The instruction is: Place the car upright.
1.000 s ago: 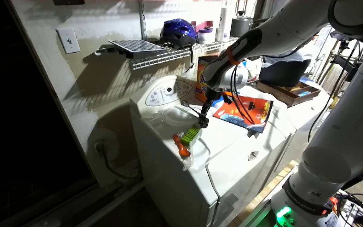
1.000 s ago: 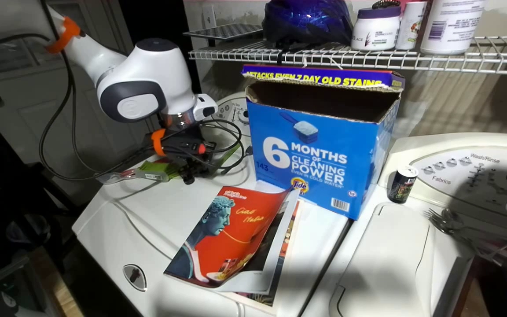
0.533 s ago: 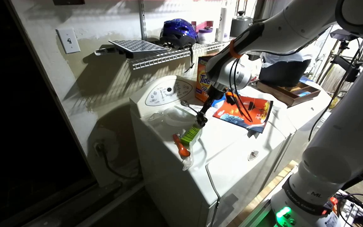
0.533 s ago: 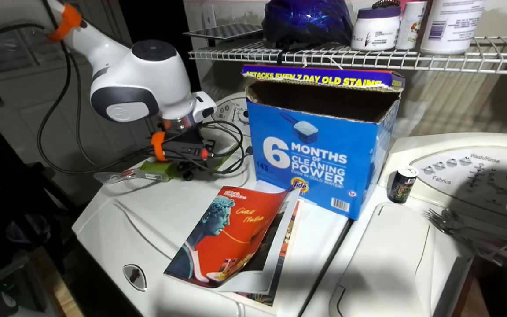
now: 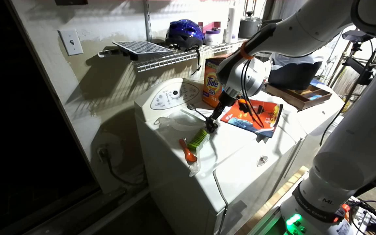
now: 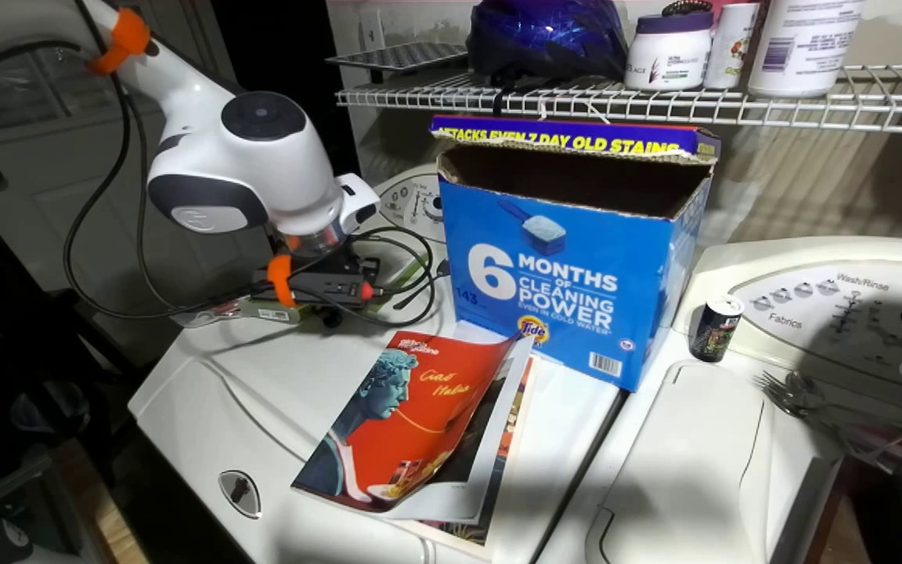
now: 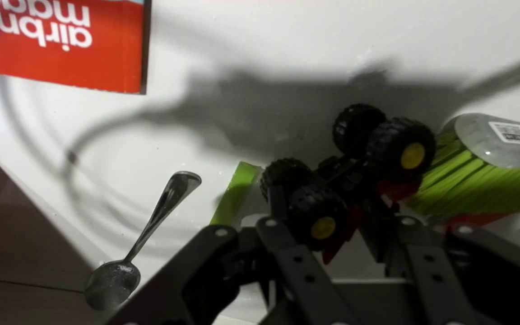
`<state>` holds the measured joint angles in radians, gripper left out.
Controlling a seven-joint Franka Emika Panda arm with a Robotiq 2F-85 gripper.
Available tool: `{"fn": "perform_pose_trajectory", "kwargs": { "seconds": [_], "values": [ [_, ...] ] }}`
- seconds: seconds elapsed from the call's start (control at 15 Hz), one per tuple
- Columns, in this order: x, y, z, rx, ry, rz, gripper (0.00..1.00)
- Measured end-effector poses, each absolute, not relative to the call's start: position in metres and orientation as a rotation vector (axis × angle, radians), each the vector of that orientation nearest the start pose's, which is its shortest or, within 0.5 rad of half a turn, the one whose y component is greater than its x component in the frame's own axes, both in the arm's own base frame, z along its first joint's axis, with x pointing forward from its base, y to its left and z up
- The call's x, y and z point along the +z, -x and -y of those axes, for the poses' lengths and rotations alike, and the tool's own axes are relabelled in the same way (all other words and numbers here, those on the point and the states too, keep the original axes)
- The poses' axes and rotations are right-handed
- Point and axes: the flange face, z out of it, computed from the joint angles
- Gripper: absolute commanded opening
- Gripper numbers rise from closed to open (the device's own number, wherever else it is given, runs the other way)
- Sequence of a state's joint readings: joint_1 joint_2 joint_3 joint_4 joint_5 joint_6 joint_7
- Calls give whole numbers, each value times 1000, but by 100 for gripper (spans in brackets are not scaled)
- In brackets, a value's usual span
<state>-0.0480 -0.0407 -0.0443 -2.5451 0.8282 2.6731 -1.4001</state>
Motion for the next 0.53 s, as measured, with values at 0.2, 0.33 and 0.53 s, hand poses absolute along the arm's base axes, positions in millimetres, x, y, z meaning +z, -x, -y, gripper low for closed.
{"fn": "perform_pose_trajectory", "kwargs": {
  "seconds": [0.2, 0.33, 0.53],
  "values": [
    [299, -443, 71, -688, 2739, 828, 18],
    [303, -431, 79, -778, 2714, 764, 18],
    [303, -413, 97, -890, 2671, 602, 18]
  ]
}}
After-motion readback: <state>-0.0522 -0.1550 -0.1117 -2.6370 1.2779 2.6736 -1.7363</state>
